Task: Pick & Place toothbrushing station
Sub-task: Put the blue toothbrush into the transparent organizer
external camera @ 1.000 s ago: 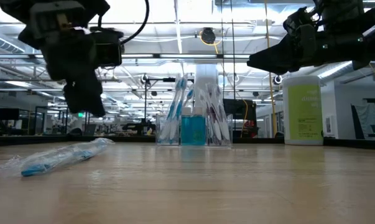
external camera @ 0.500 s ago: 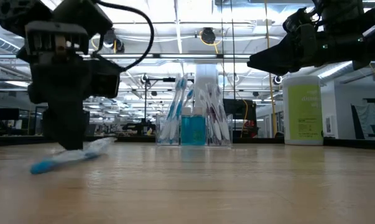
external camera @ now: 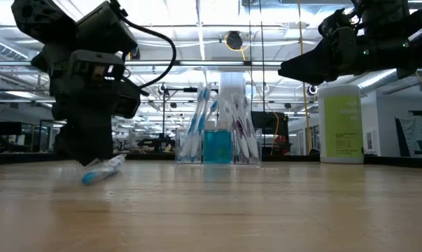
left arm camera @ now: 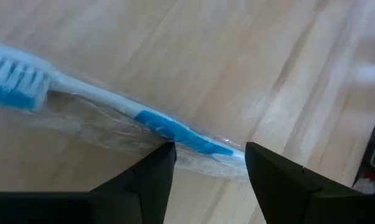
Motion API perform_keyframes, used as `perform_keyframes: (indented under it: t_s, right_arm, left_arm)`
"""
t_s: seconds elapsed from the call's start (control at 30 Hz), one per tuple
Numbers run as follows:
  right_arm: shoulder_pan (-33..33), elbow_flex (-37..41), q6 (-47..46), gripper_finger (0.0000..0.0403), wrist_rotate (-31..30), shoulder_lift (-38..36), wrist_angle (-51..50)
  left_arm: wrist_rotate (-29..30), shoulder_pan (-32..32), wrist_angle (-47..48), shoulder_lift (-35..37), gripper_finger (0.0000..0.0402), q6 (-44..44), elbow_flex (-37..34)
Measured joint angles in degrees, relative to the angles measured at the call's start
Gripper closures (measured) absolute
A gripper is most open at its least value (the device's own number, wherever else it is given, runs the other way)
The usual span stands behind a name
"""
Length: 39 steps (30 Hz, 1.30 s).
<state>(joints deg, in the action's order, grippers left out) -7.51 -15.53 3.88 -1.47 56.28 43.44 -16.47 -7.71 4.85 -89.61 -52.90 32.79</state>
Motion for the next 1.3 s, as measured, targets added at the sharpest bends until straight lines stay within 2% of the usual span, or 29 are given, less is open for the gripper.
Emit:
perform_keyframes:
  t_s: [0.13, 0.3, 0.4, 0.63, 0.77, 0.93, 1.03, 1.13, 1.3]
  right_arm:
    - [0.0, 0.0, 0.0, 0.019, 0.0, 0.0, 0.0]
    - [0.0, 0.0, 0.0, 0.019, 0.0, 0.0, 0.0]
    - [0.0, 0.0, -0.2, 0.019, 0.0, 0.0, 0.0]
    - [0.0, 0.0, -0.2, 0.019, 0.0, 0.0, -0.1]
    - [0.0, 0.0, -0.2, 0.019, 0.0, 0.0, -0.2]
    - [0.0, 0.0, -0.2, 0.019, 0.0, 0.0, -0.4]
    - [0.0, 0.0, -0.2, 0.019, 0.0, 0.0, -0.5]
    - [0.0, 0.0, -0.2, 0.019, 0.0, 0.0, -0.6]
    - [0.0, 0.0, -0.2, 0.019, 0.0, 0.0, -0.7]
  left_arm:
    - [-2.8, 0.5, 3.9, 0.2, 0.0215, 1.3, 0.1]
    - [-10.9, 0.4, 5.7, 2.6, 0.0252, 7.7, 0.0]
    - [-10.2, 0.4, 11.8, 5.6, 0.0271, 9.0, 1.4]
    - [3.0, 0.4, 29.4, 11.1, 0.0303, 10.3, 6.8]
    - [9.6, 0.4, 28.0, 12.0, 0.0306, 7.5, 7.7]
    - [14.5, -0.9, 23.6, 10.0, 0.0305, 5.9, 7.5]
    - [17.6, -1.9, 23.5, 8.8, 0.0295, 8.9, 7.6]
    - [19.1, -2.0, 24.1, 7.4, 0.0271, 7.1, 7.5]
    - [17.3, -1.6, 23.9, 6.1, 0.0211, 2.6, 7.6]
